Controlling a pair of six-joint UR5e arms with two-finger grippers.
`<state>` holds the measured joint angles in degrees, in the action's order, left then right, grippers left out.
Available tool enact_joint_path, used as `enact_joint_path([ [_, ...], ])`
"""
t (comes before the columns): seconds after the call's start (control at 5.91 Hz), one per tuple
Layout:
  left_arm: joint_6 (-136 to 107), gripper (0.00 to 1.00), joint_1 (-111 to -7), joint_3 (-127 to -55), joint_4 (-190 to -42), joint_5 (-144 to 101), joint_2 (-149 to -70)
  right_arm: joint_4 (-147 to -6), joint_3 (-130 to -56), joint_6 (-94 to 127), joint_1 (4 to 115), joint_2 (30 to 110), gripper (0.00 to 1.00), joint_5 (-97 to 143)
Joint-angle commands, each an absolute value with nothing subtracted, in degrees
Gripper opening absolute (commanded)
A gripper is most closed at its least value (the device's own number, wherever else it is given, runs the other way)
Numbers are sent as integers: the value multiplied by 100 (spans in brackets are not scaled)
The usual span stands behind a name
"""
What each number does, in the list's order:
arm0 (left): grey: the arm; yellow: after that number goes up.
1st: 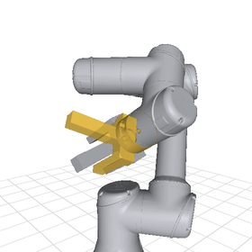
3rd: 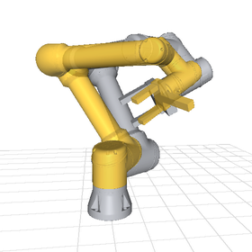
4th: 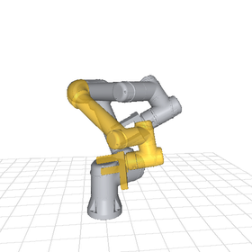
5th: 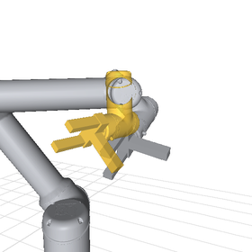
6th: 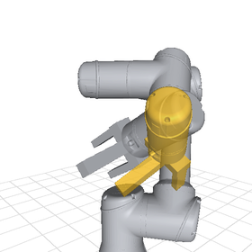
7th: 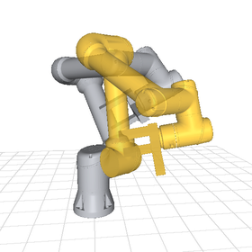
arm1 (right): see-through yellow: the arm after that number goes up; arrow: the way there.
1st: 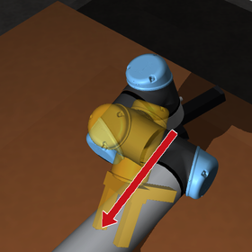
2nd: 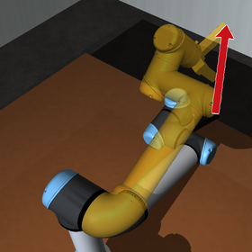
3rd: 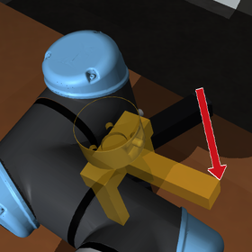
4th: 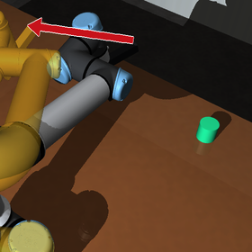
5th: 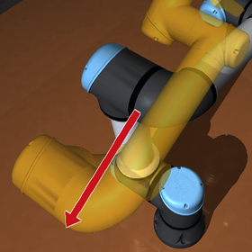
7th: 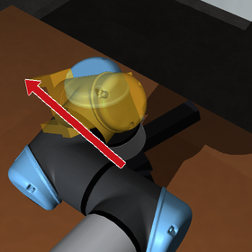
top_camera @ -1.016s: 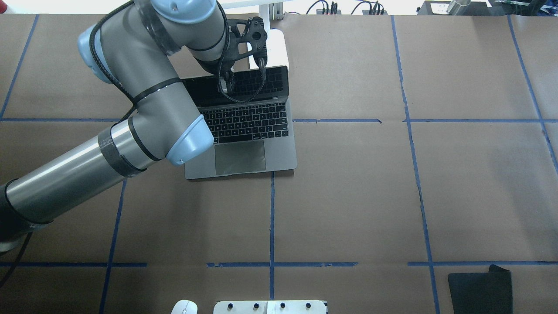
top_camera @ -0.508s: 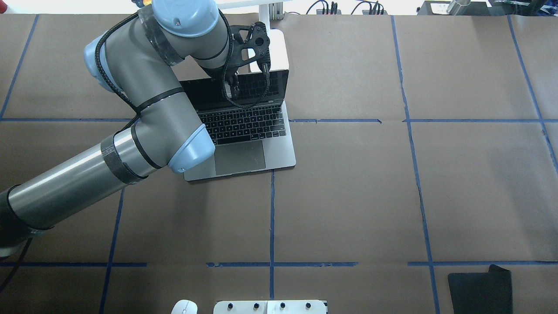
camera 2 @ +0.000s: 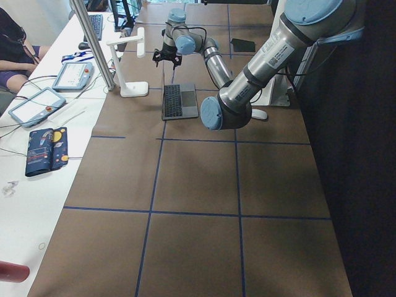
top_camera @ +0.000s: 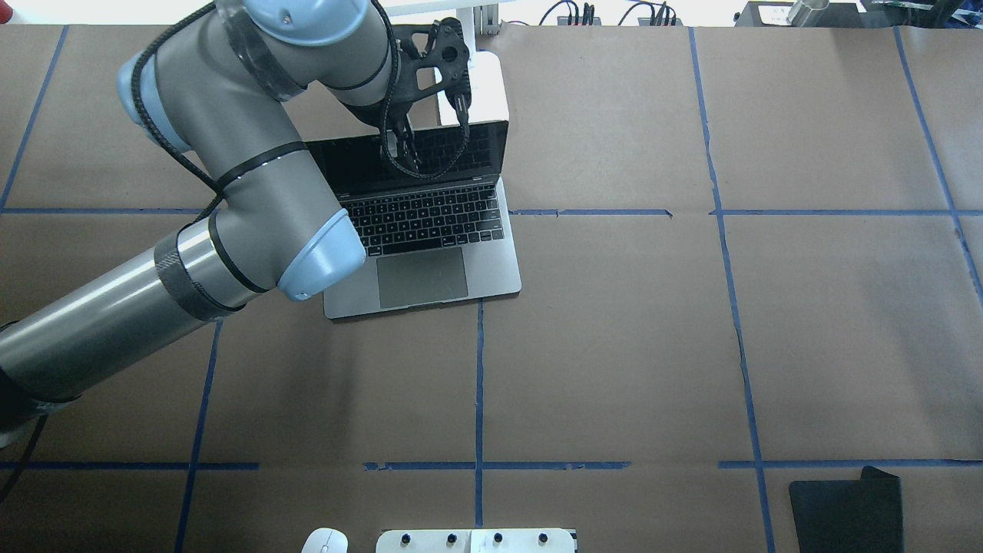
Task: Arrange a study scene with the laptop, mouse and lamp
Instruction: 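Open the left gripper and withdraw the left arm from the laptop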
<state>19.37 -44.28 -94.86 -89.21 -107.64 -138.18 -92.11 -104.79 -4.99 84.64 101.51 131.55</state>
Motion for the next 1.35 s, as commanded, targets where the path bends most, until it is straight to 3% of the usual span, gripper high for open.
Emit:
enact_joint_path([
  [0.0, 1925, 99, -4770, -10488, -7803, -11387, -13206, -9211, -10468, -492, 8464, 10134, 100, 13157],
  [0.17, 1925, 99, -4920, -10973, -7256, -11608, -12636, -9202, -10529, -492, 8464, 10029, 100, 13157],
  [0.51, 1872, 99, -5332, -11065, -6786, -11715, -11905, -9211, -10669, -396, 8429, 10011, 100, 13532],
  [0.85, 1019, 100, -6348, -11136, -6803, -12519, -10589, -9185, -10731, 57, 8079, 9756, 100, 13834],
  [1.19, 54, 100, -6591, -11110, -7073, -12551, -9821, -7798, -10801, 2052, 7457, 10009, 98, 13773],
])
